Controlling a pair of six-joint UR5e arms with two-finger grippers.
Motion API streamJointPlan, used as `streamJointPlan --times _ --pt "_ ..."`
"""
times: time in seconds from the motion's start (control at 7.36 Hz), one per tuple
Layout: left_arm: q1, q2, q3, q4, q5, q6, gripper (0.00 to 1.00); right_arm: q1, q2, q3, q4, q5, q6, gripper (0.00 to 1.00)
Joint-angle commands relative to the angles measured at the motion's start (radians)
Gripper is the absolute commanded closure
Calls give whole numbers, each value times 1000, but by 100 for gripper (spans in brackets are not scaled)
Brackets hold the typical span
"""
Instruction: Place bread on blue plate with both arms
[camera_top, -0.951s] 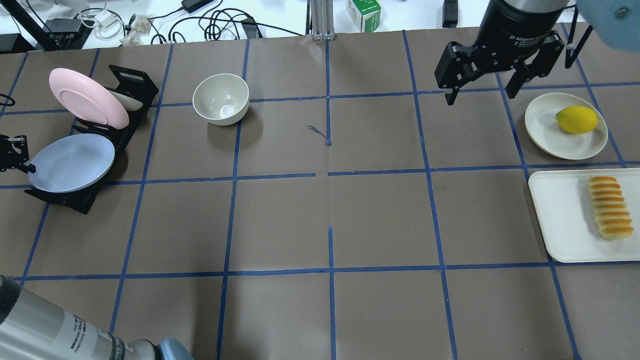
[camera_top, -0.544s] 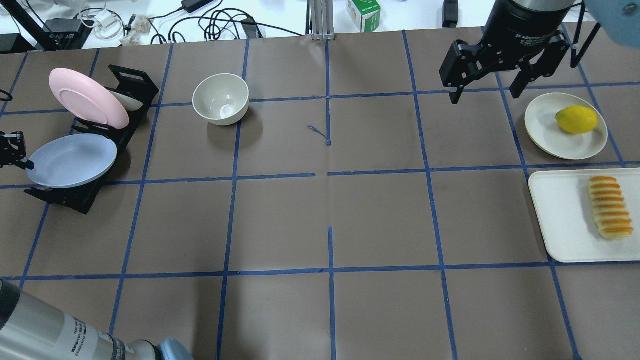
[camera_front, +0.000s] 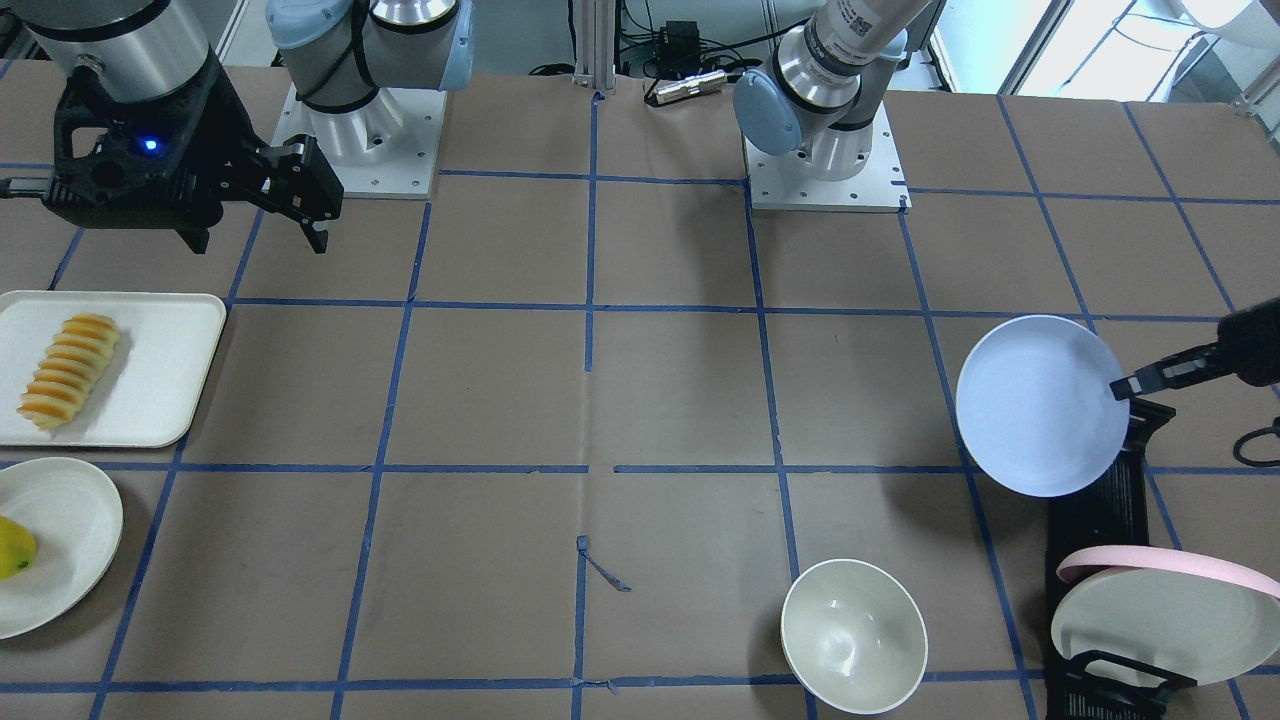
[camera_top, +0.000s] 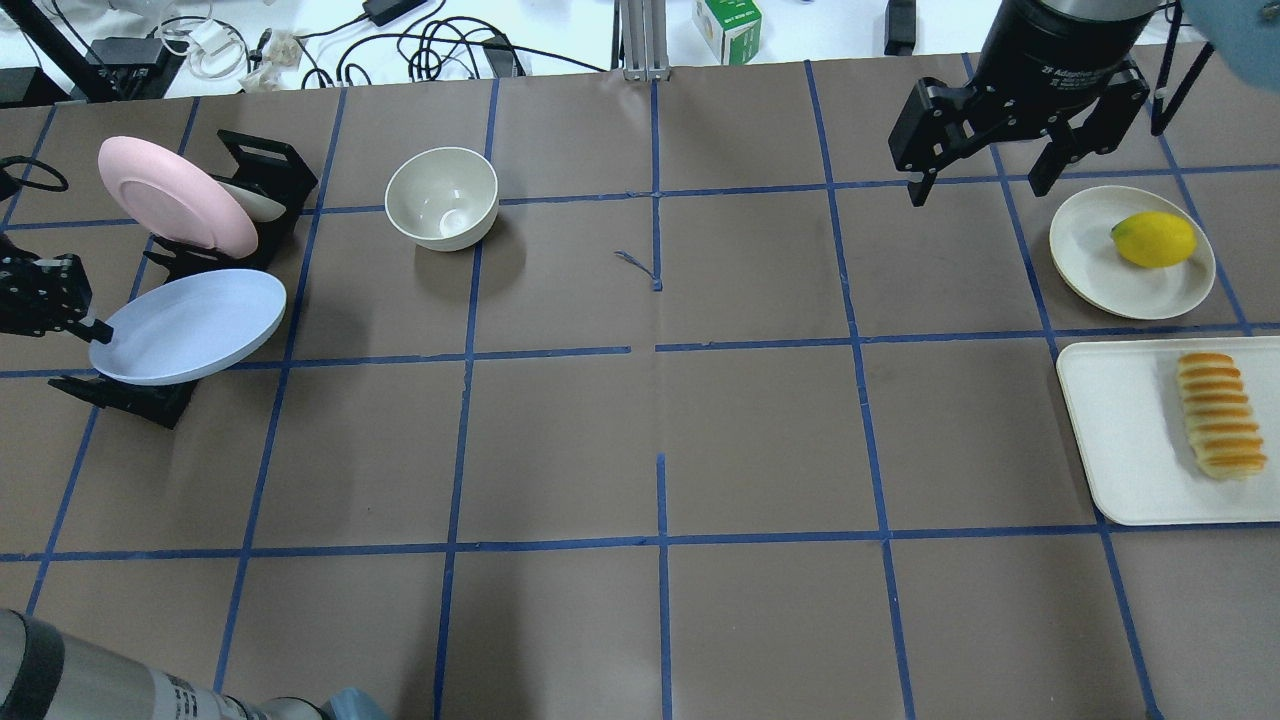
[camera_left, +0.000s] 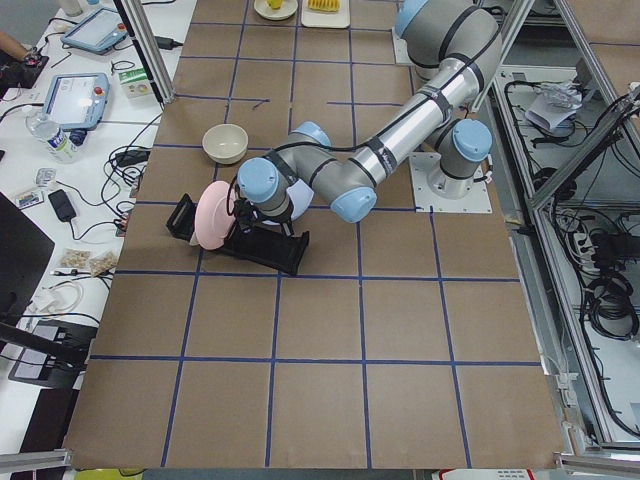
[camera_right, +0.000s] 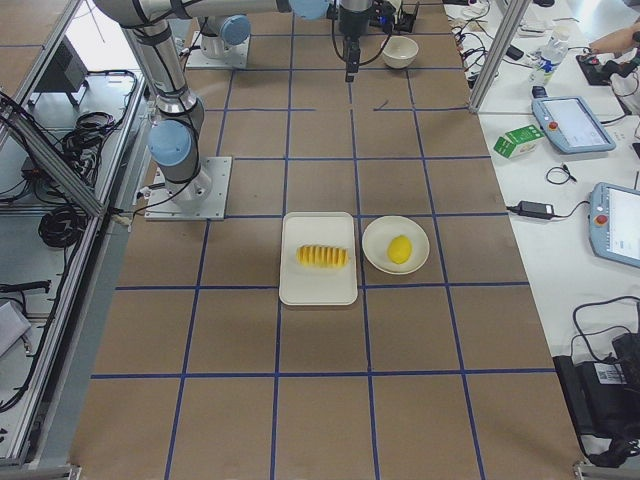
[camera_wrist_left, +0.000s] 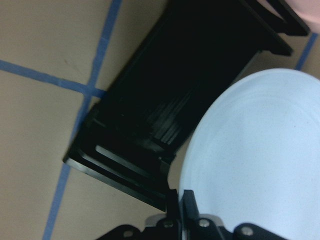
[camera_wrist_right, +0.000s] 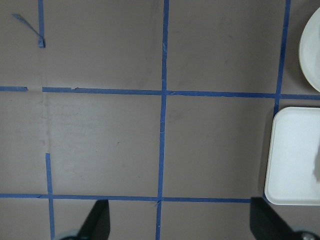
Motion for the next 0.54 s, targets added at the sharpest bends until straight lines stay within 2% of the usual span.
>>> streamJointPlan --times 0.0,0.14,0.41 --pt "-116 48 -105 28 -121 -77 100 -54 -4 29 1 4 -17 0" --pt "-183 65 -156 122 -131 -141 100 -54 -4 41 -8 2 -25 0" --pt "-321 94 -266 293 -200 -414 100 -66 -2 41 -13 2 -44 0"
